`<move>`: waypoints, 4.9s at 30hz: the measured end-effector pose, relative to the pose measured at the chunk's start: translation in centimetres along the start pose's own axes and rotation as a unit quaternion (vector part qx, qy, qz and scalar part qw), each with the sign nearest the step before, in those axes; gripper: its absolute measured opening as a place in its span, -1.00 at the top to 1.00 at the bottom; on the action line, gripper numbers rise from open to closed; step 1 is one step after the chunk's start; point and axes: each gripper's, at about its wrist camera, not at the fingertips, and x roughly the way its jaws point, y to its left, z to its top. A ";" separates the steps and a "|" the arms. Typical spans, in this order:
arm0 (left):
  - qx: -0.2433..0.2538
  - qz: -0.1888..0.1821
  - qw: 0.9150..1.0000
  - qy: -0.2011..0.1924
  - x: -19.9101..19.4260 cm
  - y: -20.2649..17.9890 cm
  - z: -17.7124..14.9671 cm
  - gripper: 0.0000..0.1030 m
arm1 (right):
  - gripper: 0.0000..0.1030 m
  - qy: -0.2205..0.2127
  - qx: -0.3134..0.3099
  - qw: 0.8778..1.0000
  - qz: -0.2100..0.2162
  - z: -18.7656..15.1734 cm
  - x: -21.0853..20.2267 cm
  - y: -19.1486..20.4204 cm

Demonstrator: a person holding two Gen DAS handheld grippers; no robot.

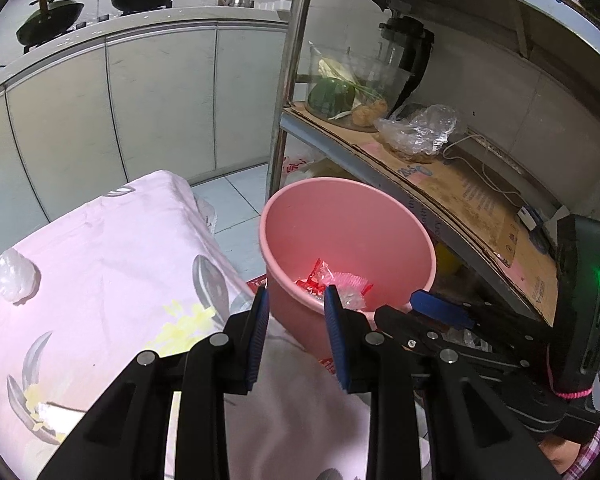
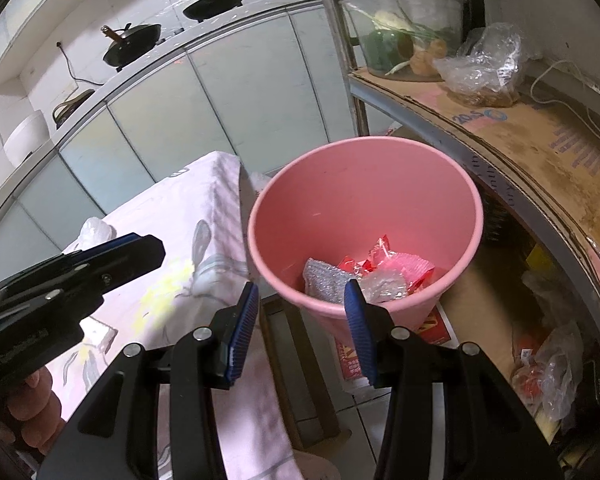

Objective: Collect trash
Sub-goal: 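Move both tools back over the bed toward the white foam strip, then grasp the white foam strip with the right gripper while the left grasps the clear plastic bag, then carry the foam strip and plastic bag with both grippers over the bucket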

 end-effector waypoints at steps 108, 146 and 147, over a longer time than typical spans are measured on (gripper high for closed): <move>-0.165 0.192 0.967 -0.017 -7.8 24.6 -5.3 0.68 | 0.27 0.146 -0.303 0.930 0.147 -4.7 10.2 23.5; -0.117 0.176 0.977 -0.019 -11.1 16.4 -6.3 0.68 | 0.29 0.071 -0.143 0.972 0.175 -1.6 3.2 14.1; -0.116 0.174 0.978 -0.018 -10.9 16.2 -6.3 0.68 | 0.29 0.068 -0.139 0.973 0.172 -1.3 3.1 13.7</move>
